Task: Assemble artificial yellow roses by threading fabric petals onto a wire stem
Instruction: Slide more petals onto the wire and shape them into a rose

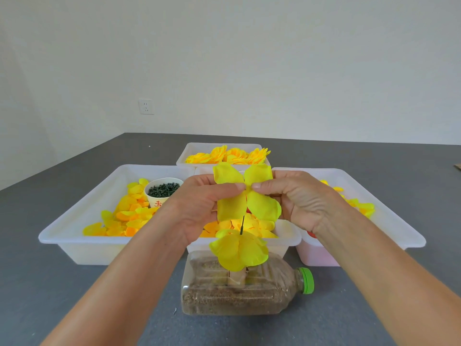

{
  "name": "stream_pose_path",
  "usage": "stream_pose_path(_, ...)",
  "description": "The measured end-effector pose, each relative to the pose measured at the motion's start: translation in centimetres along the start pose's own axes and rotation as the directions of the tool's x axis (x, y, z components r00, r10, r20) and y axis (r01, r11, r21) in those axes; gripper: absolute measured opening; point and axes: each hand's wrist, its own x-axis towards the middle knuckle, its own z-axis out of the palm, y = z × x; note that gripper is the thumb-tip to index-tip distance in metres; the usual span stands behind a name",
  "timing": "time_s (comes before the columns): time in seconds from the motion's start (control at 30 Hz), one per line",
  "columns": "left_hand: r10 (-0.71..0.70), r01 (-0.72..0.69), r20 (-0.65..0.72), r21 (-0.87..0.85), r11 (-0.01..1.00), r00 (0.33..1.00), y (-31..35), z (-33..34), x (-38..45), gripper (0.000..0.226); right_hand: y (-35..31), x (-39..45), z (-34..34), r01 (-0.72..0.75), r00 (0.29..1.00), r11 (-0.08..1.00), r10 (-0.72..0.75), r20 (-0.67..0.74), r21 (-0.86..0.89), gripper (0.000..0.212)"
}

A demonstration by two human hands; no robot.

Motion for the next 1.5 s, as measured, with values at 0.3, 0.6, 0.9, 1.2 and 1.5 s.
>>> stream_pose_path(0.3, -0.081, 0.081, -0.007, 0.031, 0.996, 0.997, -0.6, -0.6, 0.5, 0.011, 0.3, 0.2, -0.2, -0.051, 0.999, 0.993, 0.051, 0.001, -0.105, 0.027)
stream_pose_path(0.6, -0.120, 0.120, -0.046, 0.003, 0.993, 0.992, -0.8, -0.3, 0.7, 0.007, 0.1, 0.3, -0.1, -0.082, 0.995, 0.991, 0.088, 0.050, -0.105, 0.039)
stream_pose_path(0.9, -0.153, 0.155, -0.040, 0.035, 0.987, 0.987, -0.3, -0.1, 0.8, 0.028, -1.1, 0.4, -0.1, -0.092, 0.993, 0.978, 0.103, 0.051, -0.185, 0.043)
stream_pose_path(1.2, -0.234, 0.235, -0.083, 0.006, 0.972, 0.969, -1.0, -0.1, 1.2, 0.009, -0.5, 1.0, 0.1, -0.096, 0.993, 0.980, 0.105, 0.044, -0.176, 0.044)
stream_pose_path(1.5, -0.252, 0.254, -0.073, 0.014, 0.967, 0.965, -1.3, -0.3, 1.4, 0.008, -0.2, 1.8, 0.0, -0.124, 0.990, 0.975, 0.135, 0.046, -0.184, 0.041)
